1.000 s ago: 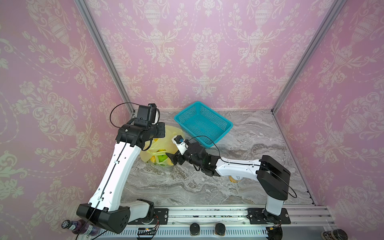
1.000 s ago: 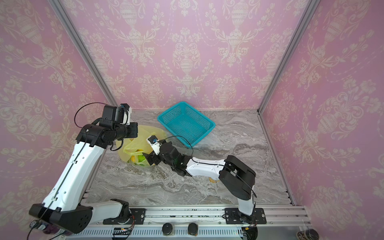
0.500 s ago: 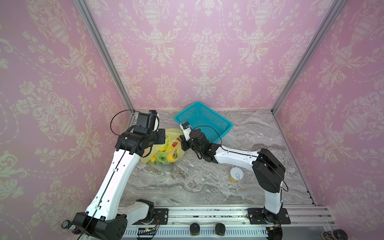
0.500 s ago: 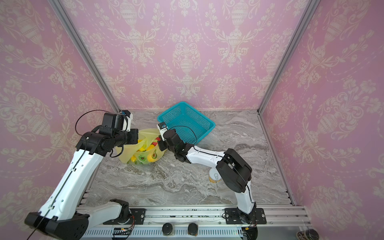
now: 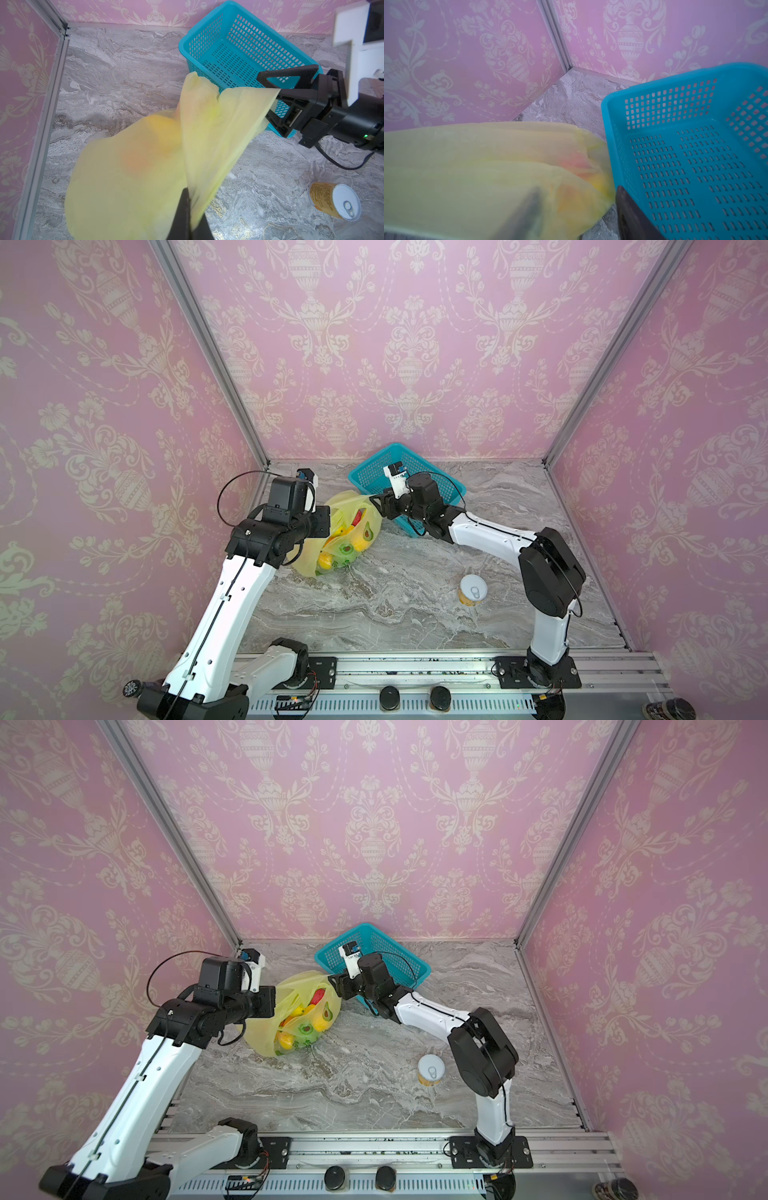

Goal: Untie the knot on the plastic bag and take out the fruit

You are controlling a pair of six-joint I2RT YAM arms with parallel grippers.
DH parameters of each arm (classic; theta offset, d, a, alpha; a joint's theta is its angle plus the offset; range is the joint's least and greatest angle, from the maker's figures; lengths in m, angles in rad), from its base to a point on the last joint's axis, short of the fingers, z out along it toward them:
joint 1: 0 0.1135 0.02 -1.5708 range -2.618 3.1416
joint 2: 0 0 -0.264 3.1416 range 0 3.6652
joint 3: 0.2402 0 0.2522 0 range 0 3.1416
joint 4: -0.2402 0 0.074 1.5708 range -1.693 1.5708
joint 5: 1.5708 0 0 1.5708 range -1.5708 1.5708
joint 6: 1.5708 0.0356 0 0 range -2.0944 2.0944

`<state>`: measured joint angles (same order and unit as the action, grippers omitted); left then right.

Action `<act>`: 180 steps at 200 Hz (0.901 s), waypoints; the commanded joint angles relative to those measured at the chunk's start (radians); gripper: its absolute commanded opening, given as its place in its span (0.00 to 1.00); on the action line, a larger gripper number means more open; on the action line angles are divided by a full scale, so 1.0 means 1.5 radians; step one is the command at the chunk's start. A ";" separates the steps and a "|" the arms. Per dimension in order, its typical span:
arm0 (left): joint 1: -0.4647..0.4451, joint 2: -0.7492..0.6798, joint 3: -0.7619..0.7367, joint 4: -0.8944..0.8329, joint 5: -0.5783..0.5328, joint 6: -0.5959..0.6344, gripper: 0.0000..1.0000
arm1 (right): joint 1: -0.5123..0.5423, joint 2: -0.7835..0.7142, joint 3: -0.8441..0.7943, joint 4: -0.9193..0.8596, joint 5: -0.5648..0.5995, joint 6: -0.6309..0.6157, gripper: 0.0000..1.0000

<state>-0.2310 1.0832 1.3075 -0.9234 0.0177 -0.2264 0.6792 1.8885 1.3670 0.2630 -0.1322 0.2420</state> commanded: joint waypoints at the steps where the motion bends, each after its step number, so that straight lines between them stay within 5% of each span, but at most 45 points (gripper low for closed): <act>1: 0.005 -0.004 -0.031 0.016 0.029 0.009 0.00 | 0.002 -0.072 -0.066 -0.001 0.042 -0.015 0.75; 30: 0.005 0.001 -0.070 0.036 0.082 0.009 0.00 | 0.059 -0.162 -0.148 0.002 0.144 -0.070 0.81; 67: 0.006 0.000 -0.087 0.035 0.046 0.013 0.00 | 0.174 -0.225 -0.223 0.043 0.262 -0.083 0.84; 105: 0.006 -0.006 -0.096 0.039 0.050 0.011 0.00 | 0.229 -0.182 -0.235 0.109 0.236 -0.036 0.78; 149: 0.006 -0.005 -0.100 0.040 0.053 0.011 0.00 | 0.244 -0.093 -0.166 0.079 0.218 -0.007 0.88; 180: 0.006 -0.012 -0.101 0.040 0.049 0.010 0.00 | 0.244 -0.058 -0.135 0.045 0.239 0.009 0.84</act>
<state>-0.2310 1.0863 1.1694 -0.8688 0.0925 -0.2264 1.0370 1.7855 1.1137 0.3622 0.1928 0.2153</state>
